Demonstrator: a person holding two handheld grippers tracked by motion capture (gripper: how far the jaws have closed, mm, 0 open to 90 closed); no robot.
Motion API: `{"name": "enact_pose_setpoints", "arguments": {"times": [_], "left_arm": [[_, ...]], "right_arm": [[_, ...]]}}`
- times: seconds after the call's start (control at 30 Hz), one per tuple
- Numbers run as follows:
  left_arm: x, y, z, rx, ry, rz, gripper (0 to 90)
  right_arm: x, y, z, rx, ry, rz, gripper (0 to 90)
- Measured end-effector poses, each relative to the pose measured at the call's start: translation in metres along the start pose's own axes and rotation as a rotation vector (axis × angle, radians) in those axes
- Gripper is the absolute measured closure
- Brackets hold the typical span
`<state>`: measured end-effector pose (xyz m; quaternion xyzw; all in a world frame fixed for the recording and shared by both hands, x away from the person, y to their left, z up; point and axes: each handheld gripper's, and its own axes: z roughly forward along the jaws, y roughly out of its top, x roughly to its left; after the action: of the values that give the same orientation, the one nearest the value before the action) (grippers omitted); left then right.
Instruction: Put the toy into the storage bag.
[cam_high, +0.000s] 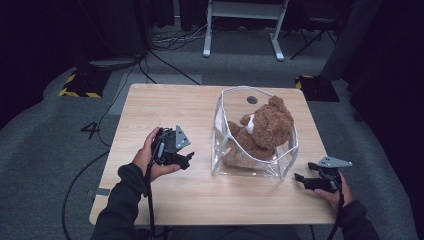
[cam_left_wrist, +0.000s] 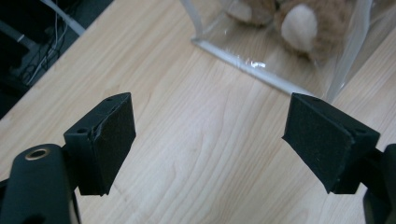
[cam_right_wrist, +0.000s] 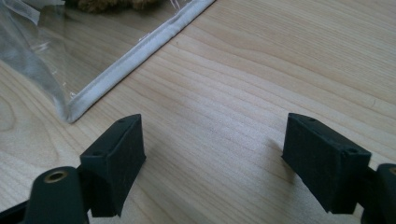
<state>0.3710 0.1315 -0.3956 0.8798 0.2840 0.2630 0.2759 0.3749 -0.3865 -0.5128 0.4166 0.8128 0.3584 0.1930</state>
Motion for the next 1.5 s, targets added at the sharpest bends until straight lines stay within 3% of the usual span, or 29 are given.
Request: {"name": "enact_pose_setpoints", "arguments": {"times": [0.9,1.1,1.2,1.37,1.5], "left_arm": [[0.008,-0.06,0.008,0.053,-0.002,-0.115,16.9],[0.005,-0.078,0.018,0.09,-0.005,-0.144,16.8],[0.004,-0.086,0.019,0.088,-0.02,-0.173,16.9],[0.001,-0.097,0.02,0.102,-0.005,-0.175,17.0],[0.001,-0.105,0.02,0.096,-0.017,-0.209,16.8]], "right_arm": [[0.0,0.0,0.0,-0.001,0.001,0.001,20.5],[0.0,0.0,0.0,-0.001,0.001,0.0,20.5],[0.0,0.0,0.0,0.0,0.0,0.0,20.5],[0.0,0.0,0.0,0.0,0.001,0.001,20.5],[0.0,0.0,0.0,-0.001,0.001,0.0,20.5]]}}
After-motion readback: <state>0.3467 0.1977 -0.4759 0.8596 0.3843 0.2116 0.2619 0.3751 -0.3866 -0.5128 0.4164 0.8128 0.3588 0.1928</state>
